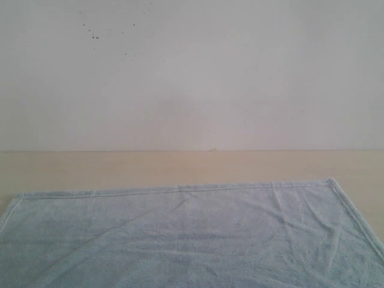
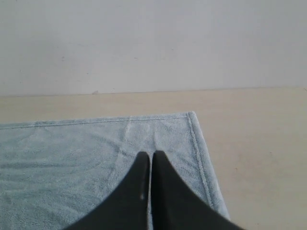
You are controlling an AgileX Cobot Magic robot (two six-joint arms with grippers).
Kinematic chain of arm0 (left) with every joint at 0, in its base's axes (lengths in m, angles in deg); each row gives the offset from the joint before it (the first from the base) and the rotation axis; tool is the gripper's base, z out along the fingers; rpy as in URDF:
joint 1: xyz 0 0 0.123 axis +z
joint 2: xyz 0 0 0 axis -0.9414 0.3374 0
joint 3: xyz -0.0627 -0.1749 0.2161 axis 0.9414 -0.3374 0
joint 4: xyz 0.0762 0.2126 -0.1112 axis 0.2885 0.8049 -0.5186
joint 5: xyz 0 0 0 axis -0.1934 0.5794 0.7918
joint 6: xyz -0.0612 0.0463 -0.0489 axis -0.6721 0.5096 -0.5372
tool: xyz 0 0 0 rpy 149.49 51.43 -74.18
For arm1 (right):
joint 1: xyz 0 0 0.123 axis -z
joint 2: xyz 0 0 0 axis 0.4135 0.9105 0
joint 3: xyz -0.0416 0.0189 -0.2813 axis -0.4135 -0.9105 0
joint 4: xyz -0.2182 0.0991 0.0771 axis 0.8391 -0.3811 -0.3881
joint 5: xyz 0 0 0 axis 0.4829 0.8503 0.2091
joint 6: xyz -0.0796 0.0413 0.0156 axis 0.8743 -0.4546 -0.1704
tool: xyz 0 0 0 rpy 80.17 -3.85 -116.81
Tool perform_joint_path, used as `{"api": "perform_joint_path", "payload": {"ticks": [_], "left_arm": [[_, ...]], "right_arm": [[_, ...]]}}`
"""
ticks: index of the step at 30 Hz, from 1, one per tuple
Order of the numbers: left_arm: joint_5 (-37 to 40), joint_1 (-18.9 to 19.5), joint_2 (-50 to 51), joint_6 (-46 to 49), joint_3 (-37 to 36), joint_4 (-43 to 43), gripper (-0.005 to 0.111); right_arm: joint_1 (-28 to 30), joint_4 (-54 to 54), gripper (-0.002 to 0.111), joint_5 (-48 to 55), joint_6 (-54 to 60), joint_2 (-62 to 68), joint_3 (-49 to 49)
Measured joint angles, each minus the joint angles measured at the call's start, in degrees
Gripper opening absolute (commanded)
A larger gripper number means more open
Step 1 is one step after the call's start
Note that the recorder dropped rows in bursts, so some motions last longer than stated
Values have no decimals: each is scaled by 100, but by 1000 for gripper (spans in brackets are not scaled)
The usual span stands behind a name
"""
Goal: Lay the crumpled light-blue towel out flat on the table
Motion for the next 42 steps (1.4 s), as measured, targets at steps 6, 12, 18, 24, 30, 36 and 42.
{"api": "perform_joint_path", "payload": {"ticks": [6, 12, 18, 24, 30, 36, 42], "left_arm": [[0, 0, 0, 0, 0, 0, 4], [0, 0, 0, 0, 0, 0, 4], [0, 0, 0, 0, 0, 0, 4], [0, 0, 0, 0, 0, 0, 4], [0, 0, 0, 0, 0, 0, 4], [0, 0, 0, 0, 0, 0, 4], [0, 0, 0, 0, -26, 0, 4]], "right_arm": [[0, 574, 1, 11, -520, 0, 0], [0, 594, 1, 69, -557, 0, 0], [0, 582, 1, 69, -557, 0, 0], [0, 571, 1, 69, -557, 0, 0], [0, 571, 1, 69, -557, 0, 0], [0, 571, 1, 69, -557, 0, 0], [0, 571, 1, 69, -557, 0, 0]]}}
